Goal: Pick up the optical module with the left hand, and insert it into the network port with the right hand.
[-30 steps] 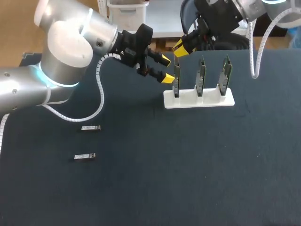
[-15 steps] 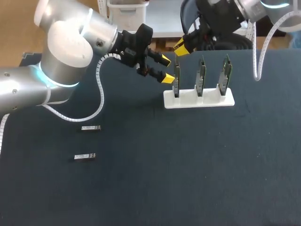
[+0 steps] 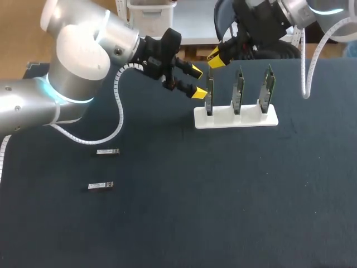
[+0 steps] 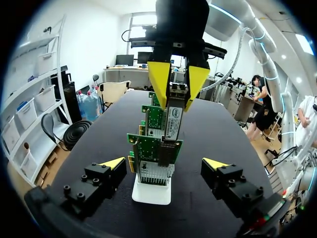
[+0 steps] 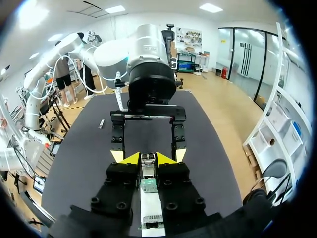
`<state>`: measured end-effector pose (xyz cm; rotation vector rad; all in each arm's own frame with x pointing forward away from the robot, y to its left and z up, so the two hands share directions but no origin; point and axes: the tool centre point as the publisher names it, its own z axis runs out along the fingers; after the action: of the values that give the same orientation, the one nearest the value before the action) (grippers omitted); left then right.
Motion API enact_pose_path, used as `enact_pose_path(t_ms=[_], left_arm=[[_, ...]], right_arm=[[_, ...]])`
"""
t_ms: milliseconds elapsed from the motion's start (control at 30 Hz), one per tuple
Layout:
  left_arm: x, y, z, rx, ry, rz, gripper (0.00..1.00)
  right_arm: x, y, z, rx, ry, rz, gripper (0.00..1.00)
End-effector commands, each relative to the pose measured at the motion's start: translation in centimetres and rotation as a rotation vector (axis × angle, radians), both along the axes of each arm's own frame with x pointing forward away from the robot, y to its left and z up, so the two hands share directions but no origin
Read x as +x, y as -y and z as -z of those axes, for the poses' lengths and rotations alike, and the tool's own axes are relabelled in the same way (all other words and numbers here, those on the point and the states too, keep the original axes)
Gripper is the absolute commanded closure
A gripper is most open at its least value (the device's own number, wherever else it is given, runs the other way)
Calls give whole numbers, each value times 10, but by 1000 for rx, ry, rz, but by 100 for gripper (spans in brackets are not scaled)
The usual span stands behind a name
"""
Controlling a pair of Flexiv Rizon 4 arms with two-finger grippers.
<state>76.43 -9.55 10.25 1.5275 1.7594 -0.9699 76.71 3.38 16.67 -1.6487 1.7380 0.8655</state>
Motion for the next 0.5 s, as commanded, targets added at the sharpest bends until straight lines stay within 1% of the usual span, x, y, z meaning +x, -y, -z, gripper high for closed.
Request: enact_pose_path(t_ms=[33,367,500], left_arm=[[2,1,0,5,-4,4,0],[2,1,0,5,-4,4,0],[2,1,0,5,-4,4,0]], right_arm=[[-1,0,2,-3,0,6,100],[-2,0,5,-2,-10,18,100],[-3,0,0,16,1,35,100]])
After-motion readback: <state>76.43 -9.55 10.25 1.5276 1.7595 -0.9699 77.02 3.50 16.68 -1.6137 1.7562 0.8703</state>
